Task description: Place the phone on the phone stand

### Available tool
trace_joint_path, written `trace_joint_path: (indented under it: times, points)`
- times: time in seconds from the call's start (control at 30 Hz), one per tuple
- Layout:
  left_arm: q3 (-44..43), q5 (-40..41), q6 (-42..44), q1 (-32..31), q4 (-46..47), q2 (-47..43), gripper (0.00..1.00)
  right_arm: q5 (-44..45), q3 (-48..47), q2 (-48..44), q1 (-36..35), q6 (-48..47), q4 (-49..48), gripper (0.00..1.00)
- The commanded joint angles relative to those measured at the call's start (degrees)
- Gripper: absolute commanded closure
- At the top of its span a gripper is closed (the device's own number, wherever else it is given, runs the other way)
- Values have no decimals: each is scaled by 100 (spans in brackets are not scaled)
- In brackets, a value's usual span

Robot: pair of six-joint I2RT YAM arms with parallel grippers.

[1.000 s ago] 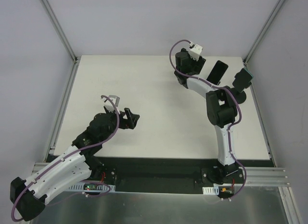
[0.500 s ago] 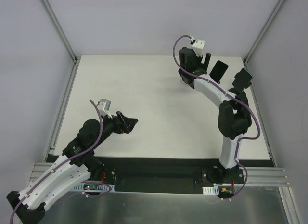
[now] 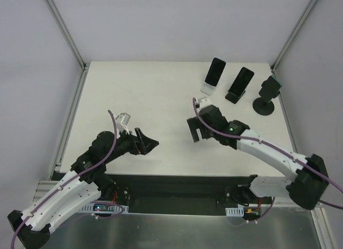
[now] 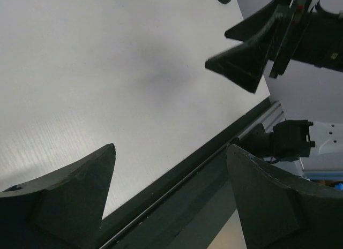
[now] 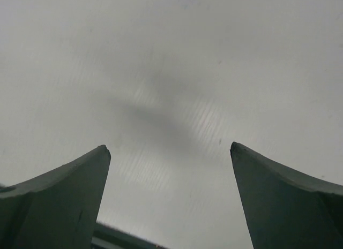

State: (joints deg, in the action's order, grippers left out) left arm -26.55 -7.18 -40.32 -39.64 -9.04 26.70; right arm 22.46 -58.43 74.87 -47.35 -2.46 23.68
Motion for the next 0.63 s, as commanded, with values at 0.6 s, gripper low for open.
trace_joint_path:
  times: [0.6]
  points:
    - [-3224, -751, 1631, 61, 112, -1307, 1, -1191, 26, -6387, 33, 555, 771, 4]
